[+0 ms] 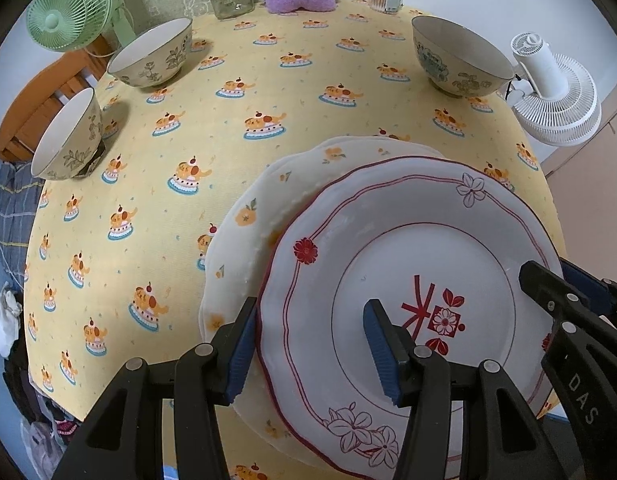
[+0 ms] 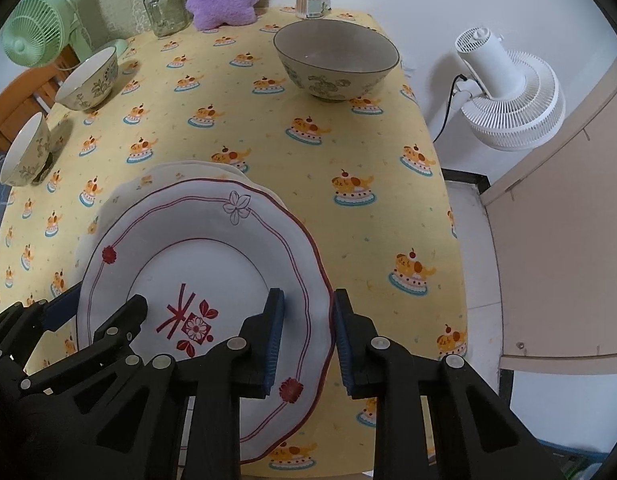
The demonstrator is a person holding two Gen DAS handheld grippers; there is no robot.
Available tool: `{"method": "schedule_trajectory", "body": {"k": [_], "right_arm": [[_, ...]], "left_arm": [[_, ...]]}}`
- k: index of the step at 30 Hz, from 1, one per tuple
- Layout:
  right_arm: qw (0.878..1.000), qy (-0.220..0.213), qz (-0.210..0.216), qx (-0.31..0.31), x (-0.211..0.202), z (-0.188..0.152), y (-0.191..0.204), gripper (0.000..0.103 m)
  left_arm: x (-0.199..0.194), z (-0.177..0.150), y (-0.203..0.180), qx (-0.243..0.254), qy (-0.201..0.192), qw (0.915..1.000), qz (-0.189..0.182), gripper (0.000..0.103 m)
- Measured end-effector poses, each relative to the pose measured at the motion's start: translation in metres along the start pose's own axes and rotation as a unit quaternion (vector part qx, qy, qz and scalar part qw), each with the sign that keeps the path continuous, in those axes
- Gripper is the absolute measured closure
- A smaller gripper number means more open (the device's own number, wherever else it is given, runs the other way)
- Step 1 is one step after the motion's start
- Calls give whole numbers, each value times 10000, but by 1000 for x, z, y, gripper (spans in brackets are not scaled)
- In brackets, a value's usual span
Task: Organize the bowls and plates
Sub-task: 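Lower the red-rimmed plate onto the floral plate stack with the right gripper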
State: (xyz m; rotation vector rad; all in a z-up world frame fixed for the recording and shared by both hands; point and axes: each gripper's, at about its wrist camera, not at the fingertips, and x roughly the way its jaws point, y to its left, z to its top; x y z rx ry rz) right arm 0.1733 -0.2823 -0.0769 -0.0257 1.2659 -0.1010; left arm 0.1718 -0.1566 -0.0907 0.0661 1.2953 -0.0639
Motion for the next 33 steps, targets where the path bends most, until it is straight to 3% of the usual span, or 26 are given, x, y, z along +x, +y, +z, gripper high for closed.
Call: {"method": "schedule_trajectory", "body": {"k": [1, 3, 6, 17, 33], "right_arm": [[10000, 6, 13, 4, 0, 0, 0, 76], [10000, 29, 69, -2, 1, 1, 2, 77], [9999, -70, 67, -111, -2, 4, 10, 77], [9998, 48, 183, -110, 6, 9, 22, 77], [9998, 42, -161, -133, 16, 7, 28, 71]], "left_arm": [[-1, -1, 0, -3, -2, 10000, 41, 48], [-4, -3, -4, 108, -55, 9998, 163, 35], [-10, -4, -8, 241, -191, 9993, 209, 33], [-10, -2, 13, 22, -158, 9998, 106, 32], [-2, -5, 19, -181, -63, 9998, 40, 30]]}}
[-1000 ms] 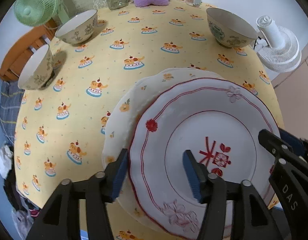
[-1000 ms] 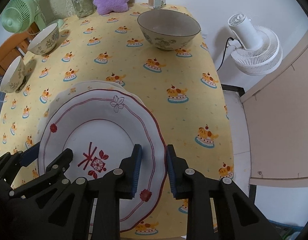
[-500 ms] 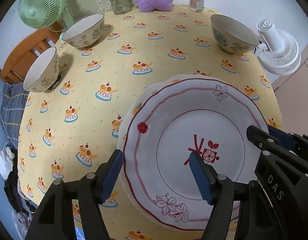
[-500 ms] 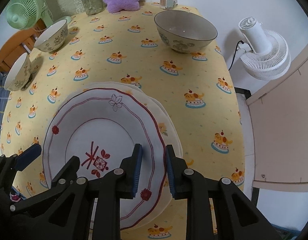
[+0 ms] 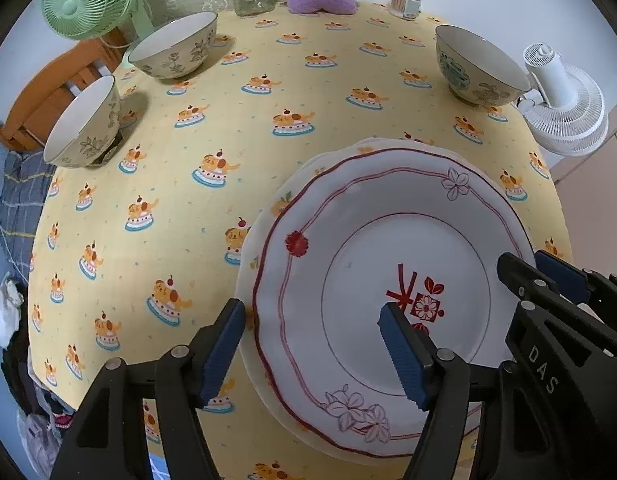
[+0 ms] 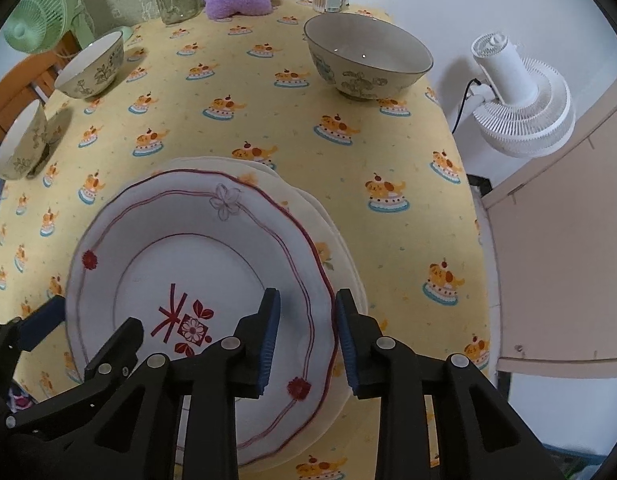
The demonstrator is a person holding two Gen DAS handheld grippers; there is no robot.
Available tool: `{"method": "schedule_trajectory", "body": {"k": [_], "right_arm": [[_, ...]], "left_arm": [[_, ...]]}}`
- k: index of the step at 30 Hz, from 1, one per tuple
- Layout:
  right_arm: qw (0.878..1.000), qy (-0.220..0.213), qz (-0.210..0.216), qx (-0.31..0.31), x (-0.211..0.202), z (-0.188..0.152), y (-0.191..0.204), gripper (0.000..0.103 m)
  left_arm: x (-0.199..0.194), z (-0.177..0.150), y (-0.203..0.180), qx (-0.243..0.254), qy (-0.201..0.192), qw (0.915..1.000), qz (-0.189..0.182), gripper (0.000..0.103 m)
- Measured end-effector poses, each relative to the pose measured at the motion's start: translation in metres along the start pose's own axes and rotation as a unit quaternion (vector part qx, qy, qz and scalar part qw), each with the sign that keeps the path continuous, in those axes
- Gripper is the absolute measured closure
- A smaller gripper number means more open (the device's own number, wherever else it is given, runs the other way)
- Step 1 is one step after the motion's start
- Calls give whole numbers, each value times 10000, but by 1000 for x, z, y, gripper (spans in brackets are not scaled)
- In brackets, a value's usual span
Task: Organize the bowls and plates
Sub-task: 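Lower the red-rimmed plate onto the floral plate stack with the right gripper, then open the right gripper and pull both tools back from the stack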
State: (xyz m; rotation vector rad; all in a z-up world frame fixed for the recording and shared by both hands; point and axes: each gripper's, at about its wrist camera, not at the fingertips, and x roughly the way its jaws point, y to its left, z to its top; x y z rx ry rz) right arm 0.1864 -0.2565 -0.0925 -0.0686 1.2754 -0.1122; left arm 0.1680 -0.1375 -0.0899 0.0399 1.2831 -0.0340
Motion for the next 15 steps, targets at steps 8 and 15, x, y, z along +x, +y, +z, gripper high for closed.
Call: {"method": "schedule_trajectory", "body": {"k": [8, 15], "right_arm": [[9996, 3, 142, -241, 1, 1, -4, 70], [9989, -66, 424, -206, -13, -3, -11, 49]], "left_arm": [[-1, 0, -2, -261, -38, 9996, 76, 30], [-18, -6, 8, -492, -95, 9987, 60, 29]]}}
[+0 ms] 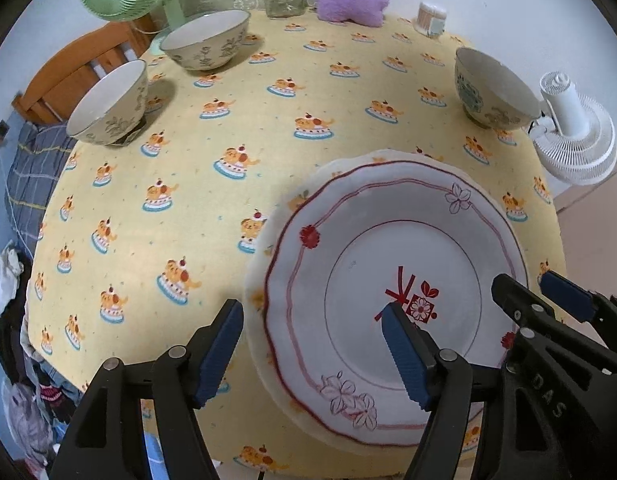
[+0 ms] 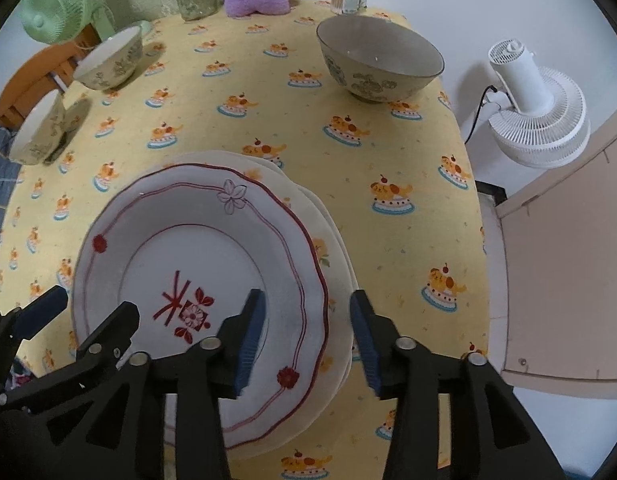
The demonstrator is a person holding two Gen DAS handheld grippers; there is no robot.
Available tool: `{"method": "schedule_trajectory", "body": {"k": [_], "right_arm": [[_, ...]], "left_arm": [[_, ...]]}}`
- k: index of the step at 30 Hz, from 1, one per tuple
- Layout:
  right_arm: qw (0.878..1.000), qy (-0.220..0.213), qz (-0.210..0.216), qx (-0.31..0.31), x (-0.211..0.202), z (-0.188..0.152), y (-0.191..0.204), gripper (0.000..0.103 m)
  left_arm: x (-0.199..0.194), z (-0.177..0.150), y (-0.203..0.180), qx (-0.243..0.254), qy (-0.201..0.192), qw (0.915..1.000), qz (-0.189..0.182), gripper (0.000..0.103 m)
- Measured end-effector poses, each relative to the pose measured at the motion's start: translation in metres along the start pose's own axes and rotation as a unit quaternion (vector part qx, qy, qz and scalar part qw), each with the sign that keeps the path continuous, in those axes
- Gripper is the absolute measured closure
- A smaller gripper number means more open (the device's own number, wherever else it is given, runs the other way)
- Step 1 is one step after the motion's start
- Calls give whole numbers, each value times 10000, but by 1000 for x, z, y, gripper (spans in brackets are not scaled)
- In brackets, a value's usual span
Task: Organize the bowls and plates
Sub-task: 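Open the right gripper and pull both tools back from the stack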
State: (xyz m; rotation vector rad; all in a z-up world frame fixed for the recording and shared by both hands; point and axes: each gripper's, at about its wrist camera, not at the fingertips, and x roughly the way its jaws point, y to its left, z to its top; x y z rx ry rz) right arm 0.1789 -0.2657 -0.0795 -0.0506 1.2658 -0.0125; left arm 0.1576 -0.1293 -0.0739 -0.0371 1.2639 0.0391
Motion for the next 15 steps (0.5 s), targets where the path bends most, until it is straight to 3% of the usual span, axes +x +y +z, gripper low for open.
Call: {"method": "schedule_trajectory", "body": {"k": [8, 15], "right_arm": [[9993, -352, 73, 68, -30, 0, 10, 41], [9986, -456, 45, 257, -46, 0, 36, 32]], "left_arm": [[-27, 5, 15, 107, -381, 9992, -4, 29], [-41, 12, 53, 239, -539, 9982, -137, 24]]}}
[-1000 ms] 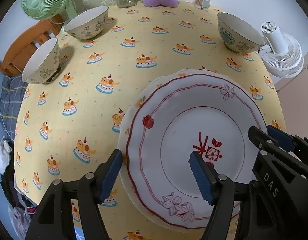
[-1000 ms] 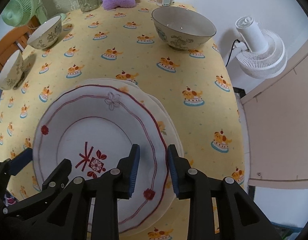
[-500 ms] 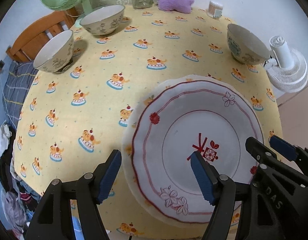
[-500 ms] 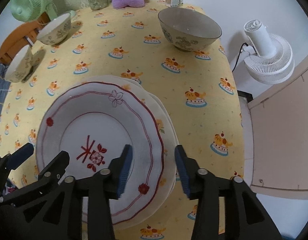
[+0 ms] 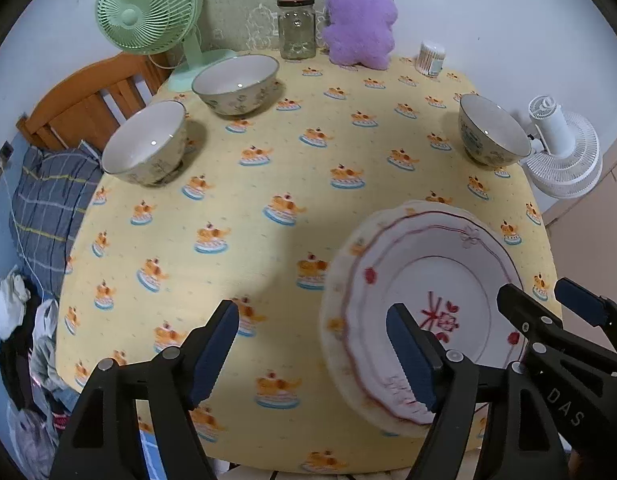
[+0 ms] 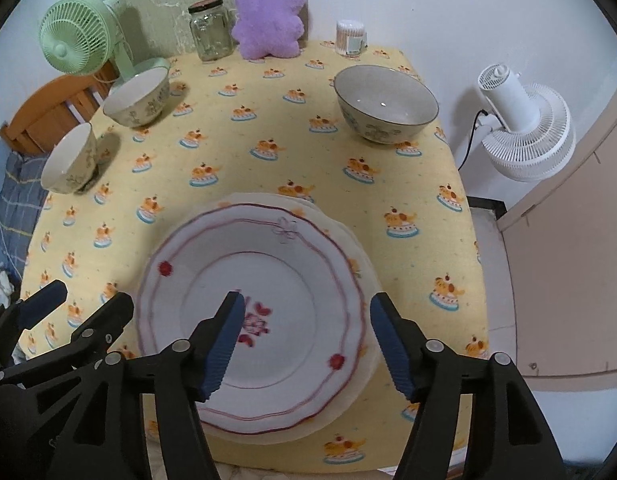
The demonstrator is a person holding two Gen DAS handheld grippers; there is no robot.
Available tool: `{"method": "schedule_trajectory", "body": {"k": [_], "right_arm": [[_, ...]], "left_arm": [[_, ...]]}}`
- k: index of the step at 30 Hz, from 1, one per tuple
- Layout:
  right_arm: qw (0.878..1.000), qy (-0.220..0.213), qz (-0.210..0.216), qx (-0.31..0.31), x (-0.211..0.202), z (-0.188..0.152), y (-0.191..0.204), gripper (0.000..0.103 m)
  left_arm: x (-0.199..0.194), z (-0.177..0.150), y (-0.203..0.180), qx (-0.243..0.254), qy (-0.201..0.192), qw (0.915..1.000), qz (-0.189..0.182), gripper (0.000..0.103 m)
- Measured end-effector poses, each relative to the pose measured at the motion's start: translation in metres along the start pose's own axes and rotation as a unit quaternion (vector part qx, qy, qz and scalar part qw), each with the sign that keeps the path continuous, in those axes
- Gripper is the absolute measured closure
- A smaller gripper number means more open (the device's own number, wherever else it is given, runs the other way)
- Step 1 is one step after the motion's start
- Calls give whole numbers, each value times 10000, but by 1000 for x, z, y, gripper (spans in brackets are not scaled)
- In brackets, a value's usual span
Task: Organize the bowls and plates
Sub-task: 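Open the right gripper and pull both tools back from the stack, then move the right gripper to the large grey-white bowl and grasp its rim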
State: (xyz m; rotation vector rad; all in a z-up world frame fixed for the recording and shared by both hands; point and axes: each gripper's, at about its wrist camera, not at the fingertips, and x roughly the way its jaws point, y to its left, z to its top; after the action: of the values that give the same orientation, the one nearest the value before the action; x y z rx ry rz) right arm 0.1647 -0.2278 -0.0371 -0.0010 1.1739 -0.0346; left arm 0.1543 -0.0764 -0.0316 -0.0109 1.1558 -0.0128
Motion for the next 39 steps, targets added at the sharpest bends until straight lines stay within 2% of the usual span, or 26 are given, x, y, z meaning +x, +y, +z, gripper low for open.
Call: {"method": "schedule_trajectory", "body": {"k": [9, 22, 25, 32, 39], "right_arm": [[9993, -220, -190, 251, -17, 0, 60, 30], [9960, -631, -184, 608, -26, 12, 148, 30], [9954, -699, -159, 634, -23, 17, 171, 30], [9950, -825, -194, 526, -16, 43, 208, 30], [9953, -843, -104, 464, 8, 79, 236, 30]], "left_arm": [[-11, 10, 57, 225, -218, 9994, -112, 23], [-12, 31, 149, 360, -534, 9978, -131, 24], [-9, 37, 165, 404, -617, 9971, -167, 27], [0, 64, 199, 422, -765, 9960, -169, 27], [25, 98, 223, 249, -804, 9964, -35, 28]]}}
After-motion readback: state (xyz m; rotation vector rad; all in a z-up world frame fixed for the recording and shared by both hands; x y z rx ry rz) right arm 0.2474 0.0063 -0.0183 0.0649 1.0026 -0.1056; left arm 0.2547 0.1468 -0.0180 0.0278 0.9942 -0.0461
